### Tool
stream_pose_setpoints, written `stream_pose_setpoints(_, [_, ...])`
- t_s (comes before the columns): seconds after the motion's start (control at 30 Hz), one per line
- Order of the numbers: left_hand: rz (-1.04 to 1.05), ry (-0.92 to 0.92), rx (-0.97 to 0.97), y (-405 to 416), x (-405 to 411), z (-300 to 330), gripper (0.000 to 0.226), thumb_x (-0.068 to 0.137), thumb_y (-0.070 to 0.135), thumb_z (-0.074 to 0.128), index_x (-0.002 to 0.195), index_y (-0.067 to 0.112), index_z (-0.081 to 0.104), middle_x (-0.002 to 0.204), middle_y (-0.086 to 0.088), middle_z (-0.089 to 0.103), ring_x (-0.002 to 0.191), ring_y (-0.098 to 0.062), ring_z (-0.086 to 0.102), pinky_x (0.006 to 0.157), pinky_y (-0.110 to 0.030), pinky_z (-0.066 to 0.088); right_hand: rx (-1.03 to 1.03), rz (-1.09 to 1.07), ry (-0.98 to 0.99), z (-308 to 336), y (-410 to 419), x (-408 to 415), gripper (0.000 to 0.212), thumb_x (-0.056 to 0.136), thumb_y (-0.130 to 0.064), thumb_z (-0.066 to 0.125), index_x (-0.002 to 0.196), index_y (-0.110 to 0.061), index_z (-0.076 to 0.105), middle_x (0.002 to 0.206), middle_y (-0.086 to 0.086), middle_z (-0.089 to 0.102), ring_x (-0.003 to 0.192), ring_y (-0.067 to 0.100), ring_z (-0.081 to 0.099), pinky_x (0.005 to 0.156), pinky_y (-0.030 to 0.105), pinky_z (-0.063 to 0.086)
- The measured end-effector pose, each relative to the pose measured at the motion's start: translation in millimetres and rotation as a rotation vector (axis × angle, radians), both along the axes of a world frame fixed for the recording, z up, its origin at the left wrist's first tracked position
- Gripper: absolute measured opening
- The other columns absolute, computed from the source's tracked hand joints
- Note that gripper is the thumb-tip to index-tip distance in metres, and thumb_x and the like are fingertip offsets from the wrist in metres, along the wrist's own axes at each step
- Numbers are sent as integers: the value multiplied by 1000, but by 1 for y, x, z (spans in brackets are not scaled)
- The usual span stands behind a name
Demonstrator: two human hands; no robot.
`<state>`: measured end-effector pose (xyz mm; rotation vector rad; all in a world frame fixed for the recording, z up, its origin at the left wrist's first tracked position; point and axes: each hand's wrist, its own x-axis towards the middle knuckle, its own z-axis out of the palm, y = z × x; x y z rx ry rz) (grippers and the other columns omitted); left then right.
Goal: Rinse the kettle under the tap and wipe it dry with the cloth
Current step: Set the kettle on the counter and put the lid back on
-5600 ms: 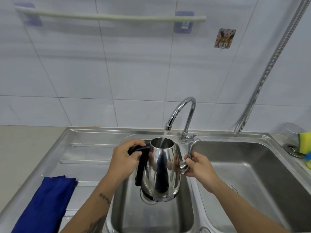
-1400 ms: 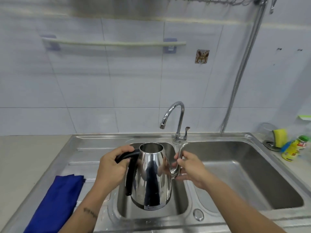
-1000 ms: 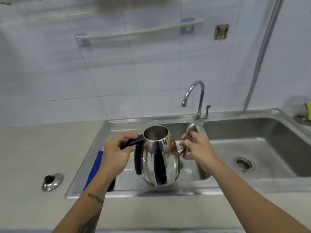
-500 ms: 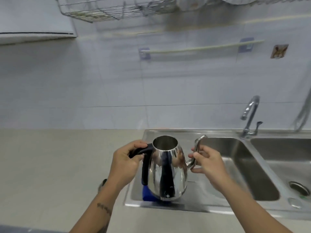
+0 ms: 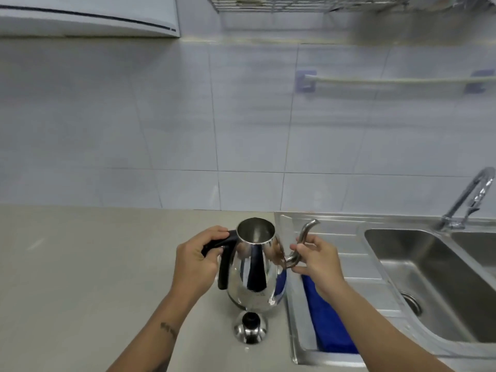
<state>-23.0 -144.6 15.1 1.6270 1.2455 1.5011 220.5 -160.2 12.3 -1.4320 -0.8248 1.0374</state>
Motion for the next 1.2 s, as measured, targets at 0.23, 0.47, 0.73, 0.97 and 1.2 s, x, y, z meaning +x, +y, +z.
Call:
stream_pose_setpoints(0.23, [11,-25,-77,30,-26,-21,48,79,-21,58,87,23,75,101,21,71,100,1,66,88,-9,47,-72,7,-2,-18,32,-32,10,94,0,58,101,-3,64,106,27,69,87,33,67,85,59,58])
stream_pose_setpoints(0.47, [11,29,-103,54,-35,-33,50,79,-21,57,86,25,74,99,22,70,100,0,66,90,-11,48,-120,-1,58,-42,53,-40,11,93,-2,60,101,-5,65,109,23,69,88,28,67,81,53,61])
stream_pose_setpoints(0.73, [38,54,-128,67,-31,-48,45,77,-22,56,88,19,74,99,23,70,97,3,65,87,-4,44,-122,4,49,-53,64,-35,12,94,-3,60,100,-11,66,107,14,71,93,22,67,83,45,60])
stream_pose_setpoints(0.97, [34,99,-160,73,-24,-43,45,77,-23,54,87,16,72,104,8,71,95,5,65,84,-3,43,-123,10,-67,-65,73,-22,14,91,-7,65,102,-14,68,102,11,73,91,22,70,77,37,62])
stream_pose_setpoints(1.2, [201,412,25,64,-21,-56,51,79,-15,53,104,26,70,113,22,65,118,-13,57,102,-36,46,-418,267,-335,-83,24,-33,22,86,-9,64,106,-20,61,97,5,70,78,18,69,65,34,57])
